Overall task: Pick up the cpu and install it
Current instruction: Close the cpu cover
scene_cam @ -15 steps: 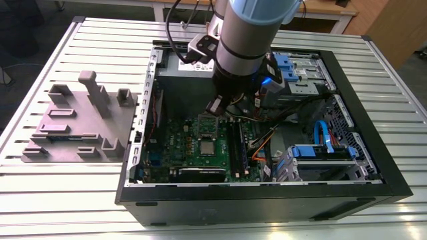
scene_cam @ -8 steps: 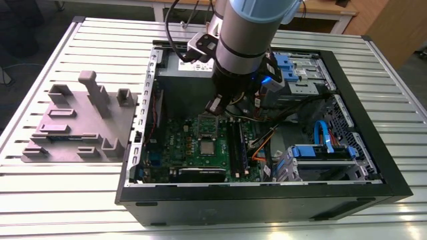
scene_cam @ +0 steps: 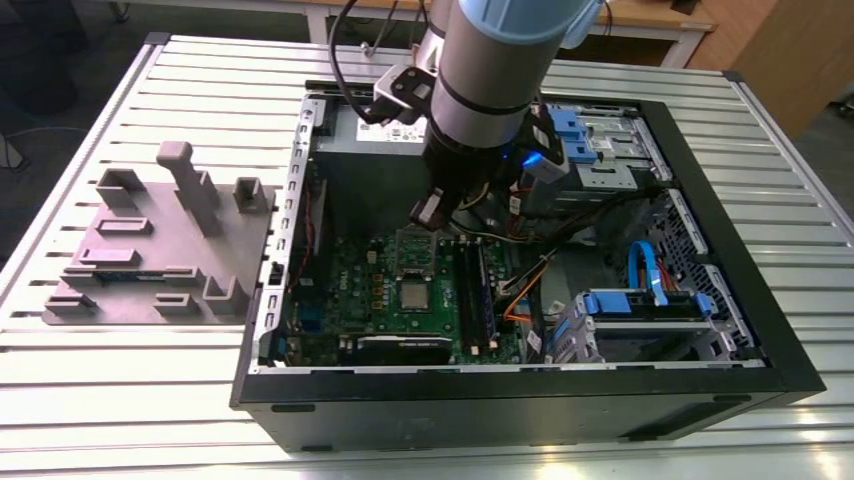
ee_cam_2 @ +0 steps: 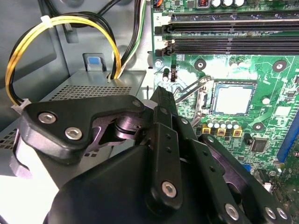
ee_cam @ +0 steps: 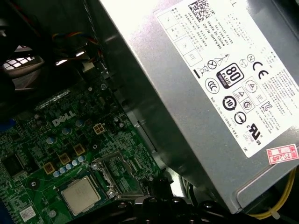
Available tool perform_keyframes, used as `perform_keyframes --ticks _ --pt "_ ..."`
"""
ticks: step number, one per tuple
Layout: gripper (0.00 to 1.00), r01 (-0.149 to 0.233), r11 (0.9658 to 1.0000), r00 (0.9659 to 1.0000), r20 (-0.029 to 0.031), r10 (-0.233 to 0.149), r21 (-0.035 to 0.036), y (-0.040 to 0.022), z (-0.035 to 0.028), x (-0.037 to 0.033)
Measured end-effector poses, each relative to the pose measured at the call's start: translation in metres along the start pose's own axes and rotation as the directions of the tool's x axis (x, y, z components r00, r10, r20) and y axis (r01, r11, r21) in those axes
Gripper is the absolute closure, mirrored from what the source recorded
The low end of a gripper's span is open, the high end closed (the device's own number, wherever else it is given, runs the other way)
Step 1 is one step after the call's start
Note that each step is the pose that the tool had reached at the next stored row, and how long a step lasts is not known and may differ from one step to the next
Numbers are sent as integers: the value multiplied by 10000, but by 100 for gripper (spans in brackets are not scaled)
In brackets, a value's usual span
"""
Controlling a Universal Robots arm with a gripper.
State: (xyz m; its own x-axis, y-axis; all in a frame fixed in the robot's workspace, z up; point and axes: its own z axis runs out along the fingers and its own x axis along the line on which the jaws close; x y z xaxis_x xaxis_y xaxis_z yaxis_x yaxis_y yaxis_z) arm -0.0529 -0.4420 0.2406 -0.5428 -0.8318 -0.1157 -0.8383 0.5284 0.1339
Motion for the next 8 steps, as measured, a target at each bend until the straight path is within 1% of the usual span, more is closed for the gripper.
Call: perform_keyframes --ticks 8 --pt "89 -1 10000 10000 0 1 1 2 -9 -1"
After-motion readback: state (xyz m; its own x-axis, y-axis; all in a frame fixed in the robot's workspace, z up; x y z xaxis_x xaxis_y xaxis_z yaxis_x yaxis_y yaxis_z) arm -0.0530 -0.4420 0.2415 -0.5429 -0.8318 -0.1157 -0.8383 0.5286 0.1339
